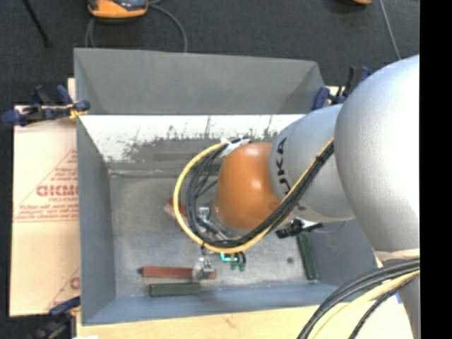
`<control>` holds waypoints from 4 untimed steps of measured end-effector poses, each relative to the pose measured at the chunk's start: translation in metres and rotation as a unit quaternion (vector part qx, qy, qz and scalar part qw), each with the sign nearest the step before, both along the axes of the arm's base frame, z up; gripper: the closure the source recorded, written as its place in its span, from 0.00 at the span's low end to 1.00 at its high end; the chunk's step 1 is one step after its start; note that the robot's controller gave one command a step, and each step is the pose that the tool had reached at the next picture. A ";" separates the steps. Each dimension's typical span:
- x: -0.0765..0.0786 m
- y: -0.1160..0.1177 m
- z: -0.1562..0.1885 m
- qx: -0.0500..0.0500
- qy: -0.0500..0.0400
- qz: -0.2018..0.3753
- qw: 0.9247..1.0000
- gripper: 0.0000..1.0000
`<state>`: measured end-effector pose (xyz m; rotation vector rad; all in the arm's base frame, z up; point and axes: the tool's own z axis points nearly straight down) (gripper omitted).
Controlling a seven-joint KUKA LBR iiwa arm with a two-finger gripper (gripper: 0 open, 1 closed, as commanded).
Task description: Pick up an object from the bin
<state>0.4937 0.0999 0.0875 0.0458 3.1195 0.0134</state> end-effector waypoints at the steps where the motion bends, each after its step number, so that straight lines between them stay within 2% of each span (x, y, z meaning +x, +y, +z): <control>1: -0.001 0.000 0.000 0.000 0.003 0.000 1.000 1.00; 2: -0.001 0.000 -0.001 0.000 0.000 -0.001 1.000 0.00; 3: -0.006 0.000 -0.007 -0.001 0.006 0.000 1.000 1.00; 4: -0.006 0.000 -0.007 -0.001 0.006 0.000 1.000 1.00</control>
Offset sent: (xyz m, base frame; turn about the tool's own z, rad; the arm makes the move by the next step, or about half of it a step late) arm 0.0000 0.0000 0.0000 0.0000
